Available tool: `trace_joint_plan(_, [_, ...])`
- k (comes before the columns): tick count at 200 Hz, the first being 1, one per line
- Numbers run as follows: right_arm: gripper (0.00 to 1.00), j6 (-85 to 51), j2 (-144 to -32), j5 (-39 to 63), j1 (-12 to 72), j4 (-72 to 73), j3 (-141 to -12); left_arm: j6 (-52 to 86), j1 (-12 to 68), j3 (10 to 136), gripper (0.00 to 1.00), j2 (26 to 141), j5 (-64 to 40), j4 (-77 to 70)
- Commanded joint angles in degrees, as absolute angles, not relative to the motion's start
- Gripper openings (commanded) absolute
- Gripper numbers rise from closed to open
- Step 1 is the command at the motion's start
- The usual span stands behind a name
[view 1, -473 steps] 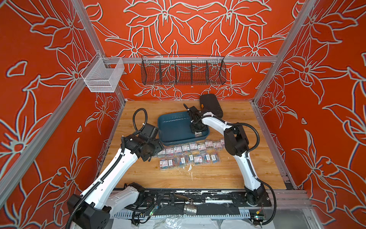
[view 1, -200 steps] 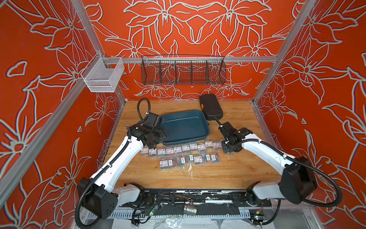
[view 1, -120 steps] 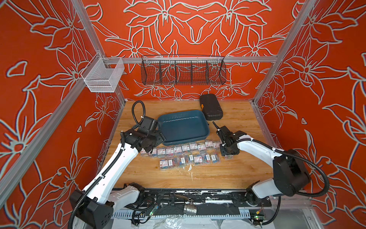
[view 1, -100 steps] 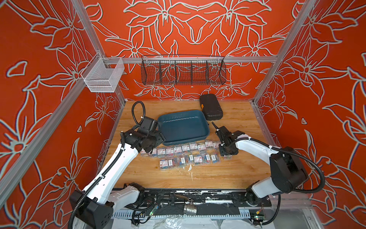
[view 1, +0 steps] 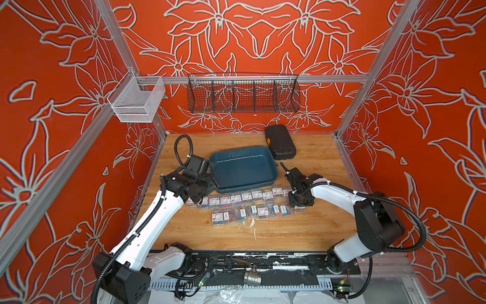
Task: Take the paper clips out of the storage box
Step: Place the boxed paper clips at the center of the board.
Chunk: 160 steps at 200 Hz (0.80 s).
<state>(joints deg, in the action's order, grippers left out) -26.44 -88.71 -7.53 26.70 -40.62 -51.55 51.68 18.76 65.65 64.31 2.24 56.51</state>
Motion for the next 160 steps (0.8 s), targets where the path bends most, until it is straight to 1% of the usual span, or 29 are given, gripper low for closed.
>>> trace_joint_plan(1, [0.61, -28.0, -89.3, -5.8, 26.5, -40.3, -51.0, 51.9, 18.3, 65.1, 0.8, 64.9, 2.1, 57.1])
trace_joint_plan(42, [0.58, -28.5, -90.2, -3.7, 26.4, -40.3, -51.0, 51.8, 18.3, 64.8, 0.8, 65.4, 1.7, 56.6])
trace_joint_plan(100, [0.57, -28.8, -86.4, -0.7, 26.5, -39.9, -49.1, 50.3, 18.3, 64.6, 0.8, 66.2, 1.6, 55.6])
trace_joint_plan(133, [0.6, -28.1, -84.0, 0.5, 26.4, -39.3, -48.1, 49.0, 18.3, 65.9, 0.8, 67.2, 3.1, 55.6])
trace_joint_plan(160, [0.68, -27.9, -82.7, 0.0, 26.5, -40.4, -48.3, 48.2, 18.3, 67.2, 0.81, 67.6, 4.7, 55.5])
